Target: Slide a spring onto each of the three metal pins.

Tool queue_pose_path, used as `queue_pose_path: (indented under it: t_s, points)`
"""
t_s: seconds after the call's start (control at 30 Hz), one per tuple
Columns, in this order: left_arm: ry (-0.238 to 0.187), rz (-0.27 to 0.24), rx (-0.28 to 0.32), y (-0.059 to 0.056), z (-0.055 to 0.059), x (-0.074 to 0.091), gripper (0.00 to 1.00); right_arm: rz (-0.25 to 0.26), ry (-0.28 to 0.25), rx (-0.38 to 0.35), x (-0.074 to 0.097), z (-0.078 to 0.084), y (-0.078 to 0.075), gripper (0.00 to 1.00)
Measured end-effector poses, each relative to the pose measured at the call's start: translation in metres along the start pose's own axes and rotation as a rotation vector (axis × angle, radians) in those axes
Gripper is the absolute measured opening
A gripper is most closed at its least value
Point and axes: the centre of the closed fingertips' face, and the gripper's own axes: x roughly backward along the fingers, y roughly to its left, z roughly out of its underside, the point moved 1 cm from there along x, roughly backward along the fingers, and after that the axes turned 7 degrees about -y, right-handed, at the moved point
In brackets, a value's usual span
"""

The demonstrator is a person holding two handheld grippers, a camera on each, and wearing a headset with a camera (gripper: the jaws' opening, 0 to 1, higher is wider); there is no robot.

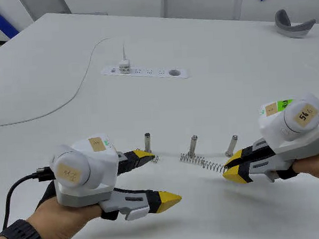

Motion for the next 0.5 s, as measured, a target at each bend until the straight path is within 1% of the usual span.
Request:
queue_pose_path:
  t_s: [0.17,0.37,0.5]
  points:
    - [0.0,0.008,0.0,0.001,0.001,-0.006,0.53,-0.025,-0.007,0.025,-0.001,-0.007,0.006,0.11]
    - [0.008,0.026,-0.009,-0.004,0.002,-0.011,0.49,-0.054,-0.005,0.059,-0.001,-0.013,0.012,0.11]
    - [0.008,0.046,-0.02,-0.008,0.001,-0.015,0.46,-0.086,-0.003,0.089,-0.002,-0.017,0.02,0.11]
